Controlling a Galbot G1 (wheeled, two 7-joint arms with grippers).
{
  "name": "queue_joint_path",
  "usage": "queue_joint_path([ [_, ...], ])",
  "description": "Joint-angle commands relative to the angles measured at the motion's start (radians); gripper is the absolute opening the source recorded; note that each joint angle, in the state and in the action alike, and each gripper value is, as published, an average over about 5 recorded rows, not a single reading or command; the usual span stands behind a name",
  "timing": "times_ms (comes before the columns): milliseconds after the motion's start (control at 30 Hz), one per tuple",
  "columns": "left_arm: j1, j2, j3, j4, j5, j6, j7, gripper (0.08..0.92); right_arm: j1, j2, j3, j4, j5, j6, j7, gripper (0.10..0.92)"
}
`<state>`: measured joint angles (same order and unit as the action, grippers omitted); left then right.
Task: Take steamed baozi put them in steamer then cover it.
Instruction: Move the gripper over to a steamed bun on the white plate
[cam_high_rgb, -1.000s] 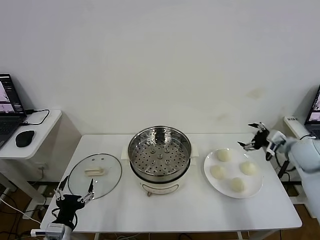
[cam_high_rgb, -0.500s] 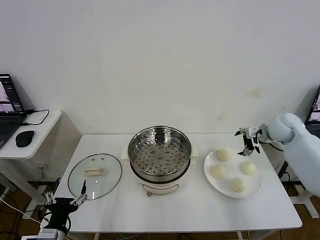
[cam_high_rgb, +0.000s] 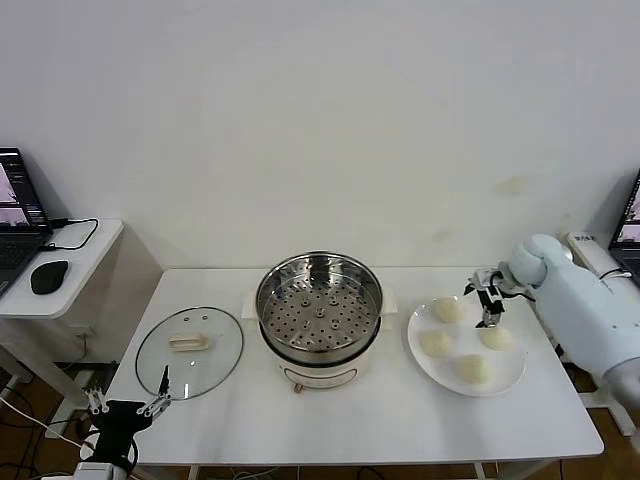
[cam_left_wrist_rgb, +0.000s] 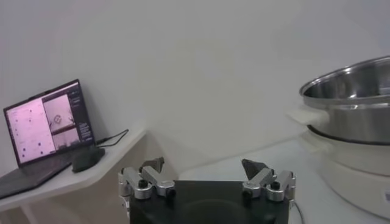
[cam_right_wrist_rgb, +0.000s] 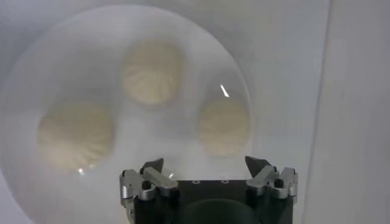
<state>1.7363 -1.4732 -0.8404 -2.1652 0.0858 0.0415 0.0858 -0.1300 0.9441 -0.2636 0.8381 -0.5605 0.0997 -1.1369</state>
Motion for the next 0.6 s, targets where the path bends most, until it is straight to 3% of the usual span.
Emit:
queue_joint_path([
  [33,0.002,-0.003,-0.001,0.001,0.004,0.000,0.000,0.823,0.019,0.063,0.023,-0.098,-0.024,0.028,0.036,0.823],
  [600,0.003,-0.006,0.007,0.012,0.010,-0.001,0.000,0.823,-0.001,0.081,0.044,-0.130,-0.070,0.033,0.069,0.823],
])
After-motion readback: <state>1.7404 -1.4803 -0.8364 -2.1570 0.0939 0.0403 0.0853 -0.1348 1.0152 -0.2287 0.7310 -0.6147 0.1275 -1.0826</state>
